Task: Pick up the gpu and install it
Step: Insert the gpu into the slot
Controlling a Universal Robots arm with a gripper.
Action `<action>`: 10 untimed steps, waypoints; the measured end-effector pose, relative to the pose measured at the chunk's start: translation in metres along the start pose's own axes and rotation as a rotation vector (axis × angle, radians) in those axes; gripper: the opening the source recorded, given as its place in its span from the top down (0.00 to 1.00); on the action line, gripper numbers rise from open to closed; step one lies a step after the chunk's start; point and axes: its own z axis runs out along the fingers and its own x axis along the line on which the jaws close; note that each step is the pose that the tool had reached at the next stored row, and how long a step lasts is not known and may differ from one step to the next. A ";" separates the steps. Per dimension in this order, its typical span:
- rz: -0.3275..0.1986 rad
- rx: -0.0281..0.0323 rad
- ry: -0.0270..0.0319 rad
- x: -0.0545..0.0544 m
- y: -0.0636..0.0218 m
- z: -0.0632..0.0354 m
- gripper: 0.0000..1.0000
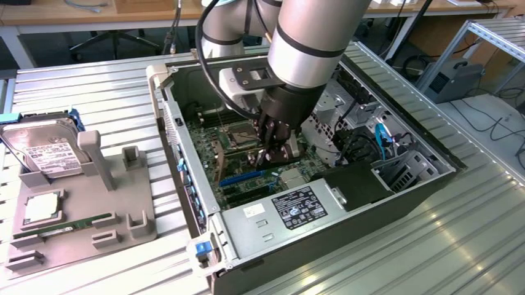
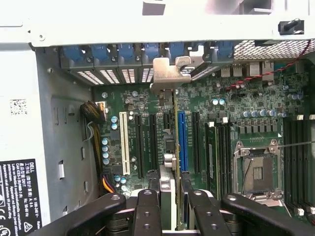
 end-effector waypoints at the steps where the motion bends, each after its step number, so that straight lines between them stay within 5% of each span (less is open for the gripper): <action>1: 0.000 0.0000 0.0000 0.000 0.0001 0.0000 0.73; 10: 0.000 0.0000 0.0000 0.002 0.0011 0.0000 0.73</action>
